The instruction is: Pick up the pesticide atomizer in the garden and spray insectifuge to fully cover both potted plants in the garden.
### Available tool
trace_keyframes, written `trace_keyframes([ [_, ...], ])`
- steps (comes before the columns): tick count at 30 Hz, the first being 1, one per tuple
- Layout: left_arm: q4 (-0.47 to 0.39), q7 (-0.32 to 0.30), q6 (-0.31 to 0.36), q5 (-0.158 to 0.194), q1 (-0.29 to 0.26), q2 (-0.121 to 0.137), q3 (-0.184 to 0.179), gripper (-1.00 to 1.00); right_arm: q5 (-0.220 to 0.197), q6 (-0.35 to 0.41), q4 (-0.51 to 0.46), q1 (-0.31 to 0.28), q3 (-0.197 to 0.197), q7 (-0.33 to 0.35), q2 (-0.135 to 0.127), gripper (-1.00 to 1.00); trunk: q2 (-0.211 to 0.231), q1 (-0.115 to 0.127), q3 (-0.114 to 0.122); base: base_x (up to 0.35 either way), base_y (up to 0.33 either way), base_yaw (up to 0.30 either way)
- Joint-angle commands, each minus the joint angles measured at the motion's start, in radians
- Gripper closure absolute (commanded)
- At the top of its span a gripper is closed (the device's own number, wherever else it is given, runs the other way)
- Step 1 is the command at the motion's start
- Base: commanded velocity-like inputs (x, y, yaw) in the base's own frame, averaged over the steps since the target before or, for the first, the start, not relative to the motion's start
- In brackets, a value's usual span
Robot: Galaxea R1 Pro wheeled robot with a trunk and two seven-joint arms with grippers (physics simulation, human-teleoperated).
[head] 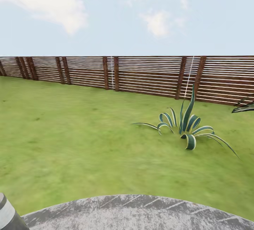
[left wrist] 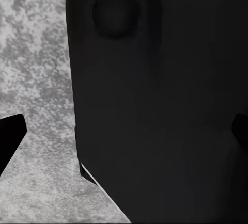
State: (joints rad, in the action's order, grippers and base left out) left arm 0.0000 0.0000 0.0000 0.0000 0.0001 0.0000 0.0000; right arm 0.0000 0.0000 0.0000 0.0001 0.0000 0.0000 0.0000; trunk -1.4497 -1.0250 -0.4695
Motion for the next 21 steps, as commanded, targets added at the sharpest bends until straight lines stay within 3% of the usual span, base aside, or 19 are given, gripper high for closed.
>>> trace_keyframes([
  [1,-0.005,-0.002,-0.002,-0.003,0.0,0.002,-0.002,-1.0,0.0,-0.003,-0.006,-0.002,0.0,0.002,0.006,-1.0,0.0,0.0,0.0,0.0,0.0,0.0],
  [11,-0.018,0.001,-0.013,0.003,-0.002,-0.001,0.001,-1.0,0.005,-0.024,-0.048,-0.002,0.002,-0.006,0.049,-1.0,0.0,0.0,0.0,0.0,0.0,0.0],
  [21,-0.069,0.0,-0.069,0.005,-0.018,0.011,0.002,-1.0,0.004,-0.08,-0.105,-0.004,-0.004,-0.006,0.008,-1.0,0.0,0.0,0.0,0.0,0.0,0.0],
])
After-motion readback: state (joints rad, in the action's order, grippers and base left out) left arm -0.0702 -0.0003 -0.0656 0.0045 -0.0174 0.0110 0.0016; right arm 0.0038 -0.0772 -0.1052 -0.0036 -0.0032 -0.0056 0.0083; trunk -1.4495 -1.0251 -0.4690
